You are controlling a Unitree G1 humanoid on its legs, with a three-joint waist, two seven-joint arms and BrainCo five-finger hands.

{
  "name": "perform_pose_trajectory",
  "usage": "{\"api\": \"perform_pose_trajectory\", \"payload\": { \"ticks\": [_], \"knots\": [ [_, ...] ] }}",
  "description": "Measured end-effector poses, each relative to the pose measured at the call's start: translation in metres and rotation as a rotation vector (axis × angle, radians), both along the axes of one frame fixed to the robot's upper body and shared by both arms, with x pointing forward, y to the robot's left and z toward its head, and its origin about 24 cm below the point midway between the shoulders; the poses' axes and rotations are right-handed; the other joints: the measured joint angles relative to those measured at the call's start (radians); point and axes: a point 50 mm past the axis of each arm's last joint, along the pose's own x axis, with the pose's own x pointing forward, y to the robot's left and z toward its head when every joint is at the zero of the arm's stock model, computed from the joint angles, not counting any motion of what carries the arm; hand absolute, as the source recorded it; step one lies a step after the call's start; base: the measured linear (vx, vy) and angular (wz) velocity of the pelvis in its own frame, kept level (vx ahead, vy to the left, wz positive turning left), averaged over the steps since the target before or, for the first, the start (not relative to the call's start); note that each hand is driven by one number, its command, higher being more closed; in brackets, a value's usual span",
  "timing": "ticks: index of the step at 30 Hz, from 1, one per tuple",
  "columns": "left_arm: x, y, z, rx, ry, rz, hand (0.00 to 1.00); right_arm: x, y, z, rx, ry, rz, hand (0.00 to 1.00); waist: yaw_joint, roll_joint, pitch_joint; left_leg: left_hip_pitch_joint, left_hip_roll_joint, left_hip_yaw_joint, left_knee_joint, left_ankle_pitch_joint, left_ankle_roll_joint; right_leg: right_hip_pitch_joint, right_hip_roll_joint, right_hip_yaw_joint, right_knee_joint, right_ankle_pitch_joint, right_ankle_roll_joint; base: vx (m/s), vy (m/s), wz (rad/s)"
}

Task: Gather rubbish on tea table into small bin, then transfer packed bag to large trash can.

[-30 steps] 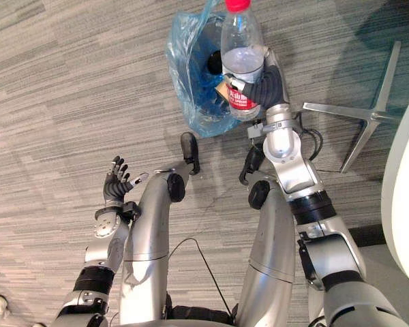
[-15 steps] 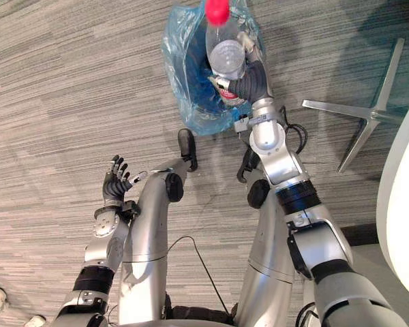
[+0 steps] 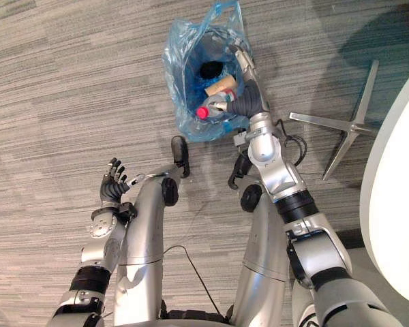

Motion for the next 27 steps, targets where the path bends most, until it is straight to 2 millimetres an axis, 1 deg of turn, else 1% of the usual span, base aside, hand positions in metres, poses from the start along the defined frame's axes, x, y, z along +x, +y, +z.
{"api": "perform_pose_trajectory", "payload": {
  "ticks": [2, 4, 13, 19, 24, 27],
  "knots": [
    [0.000, 0.000, 0.000, 0.000, 0.001, 0.001, 0.00, -0.005, 0.003, -0.001, -0.055, -0.027, 0.003, 0.00, 0.002, 0.000, -0.001, 0.001, 0.001, -0.001, 0.000, 0.000, 0.000, 0.002, 0.001, -0.001, -0.002, 0.000, 0.000, 0.00, 0.000, 0.00],
    [0.000, 0.000, 0.000, 0.001, 0.003, 0.000, 0.00, -0.005, 0.005, -0.003, -0.107, -0.033, 0.001, 0.00, 0.003, 0.000, -0.001, 0.002, 0.001, -0.001, 0.000, 0.000, 0.000, 0.004, 0.001, -0.001, -0.003, 0.000, -0.001, 0.00, 0.000, 0.00],
    [-0.001, 0.001, -0.002, 0.003, 0.010, 0.005, 0.00, -0.004, 0.010, -0.018, -0.315, -0.020, -0.013, 0.00, 0.008, 0.000, -0.001, 0.005, 0.000, -0.001, -0.013, 0.000, 0.000, 0.009, 0.001, -0.006, -0.016, 0.000, -0.001, 0.00, 0.003, 0.00],
    [0.000, 0.002, 0.000, 0.017, -0.005, 0.001, 0.00, 0.007, 0.009, -0.039, -0.462, 0.055, -0.049, 0.00, 0.012, 0.000, -0.002, -0.009, -0.002, -0.010, -0.017, -0.001, -0.001, 0.002, -0.002, -0.018, -0.019, -0.006, -0.007, -0.03, 0.017, 0.04],
    [0.005, 0.003, 0.012, 0.024, -0.059, 0.000, 0.00, 0.020, 0.006, -0.041, -0.548, 0.084, -0.101, 0.00, 0.015, 0.000, -0.002, -0.062, -0.004, -0.021, 0.000, 0.000, -0.001, -0.042, -0.008, -0.028, 0.003, -0.018, -0.006, -0.03, 0.012, 0.07],
    [0.008, 0.003, 0.018, 0.028, -0.082, 0.000, 0.00, 0.026, 0.001, -0.044, -0.594, 0.108, -0.140, 0.00, 0.017, 0.001, -0.002, -0.087, -0.009, -0.035, 0.011, 0.001, 0.001, -0.060, -0.014, -0.039, 0.019, -0.028, -0.013, -0.02, 0.004, 0.13]
  ]
}}
